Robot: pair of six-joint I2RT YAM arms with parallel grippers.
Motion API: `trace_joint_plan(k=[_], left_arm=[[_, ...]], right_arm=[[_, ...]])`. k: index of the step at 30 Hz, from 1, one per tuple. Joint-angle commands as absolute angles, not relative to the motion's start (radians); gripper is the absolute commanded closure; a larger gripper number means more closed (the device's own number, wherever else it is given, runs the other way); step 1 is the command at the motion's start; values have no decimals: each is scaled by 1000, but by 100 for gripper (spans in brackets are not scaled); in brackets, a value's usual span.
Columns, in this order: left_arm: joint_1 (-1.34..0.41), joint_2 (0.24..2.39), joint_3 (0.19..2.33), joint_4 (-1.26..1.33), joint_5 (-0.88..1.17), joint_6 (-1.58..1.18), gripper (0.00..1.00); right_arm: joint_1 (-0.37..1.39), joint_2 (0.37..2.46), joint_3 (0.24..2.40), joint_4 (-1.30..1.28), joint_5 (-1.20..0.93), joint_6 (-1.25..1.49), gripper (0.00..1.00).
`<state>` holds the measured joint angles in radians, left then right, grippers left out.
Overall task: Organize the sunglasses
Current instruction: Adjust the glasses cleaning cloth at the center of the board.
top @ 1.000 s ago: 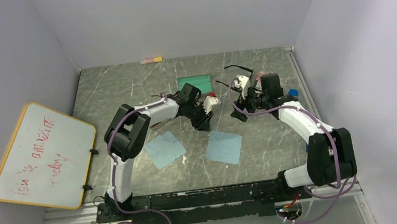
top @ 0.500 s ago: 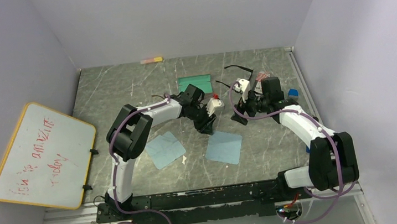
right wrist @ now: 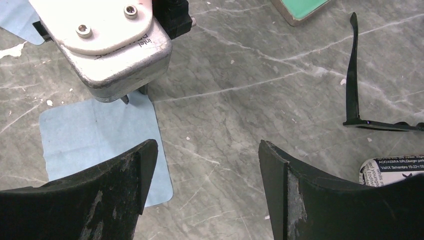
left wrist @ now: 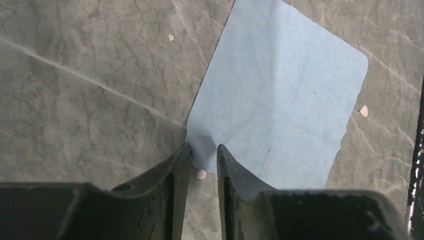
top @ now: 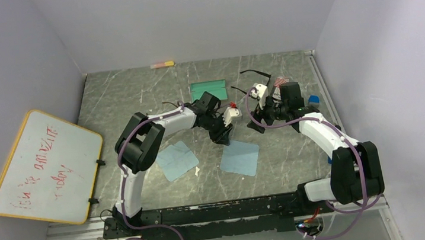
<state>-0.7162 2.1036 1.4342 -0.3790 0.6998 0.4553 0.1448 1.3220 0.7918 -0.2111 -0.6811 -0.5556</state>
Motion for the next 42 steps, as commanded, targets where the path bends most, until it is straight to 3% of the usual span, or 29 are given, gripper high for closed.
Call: trace_joint_plan(k=[1,11,25,34,42], left_arm=[[-727,2126,1394,-402,657,463,70],[-727,2105,1366,-319,589,404,95],[-681,1949,1203,-66,396,230,95],[-626,2000,1222,-34,261,177,95],[-604,1997,1218,-53,320,207,95]], right_arm=[[143,1300,793,-163,-690,-557,22],[143,1316,793,-166,-690,-566,22],[143,1367,836,-169,-728,-566,22],[143,1583,996,-180,-826,-481,23],[164,1726,1085,-110,-833,-333,28]])
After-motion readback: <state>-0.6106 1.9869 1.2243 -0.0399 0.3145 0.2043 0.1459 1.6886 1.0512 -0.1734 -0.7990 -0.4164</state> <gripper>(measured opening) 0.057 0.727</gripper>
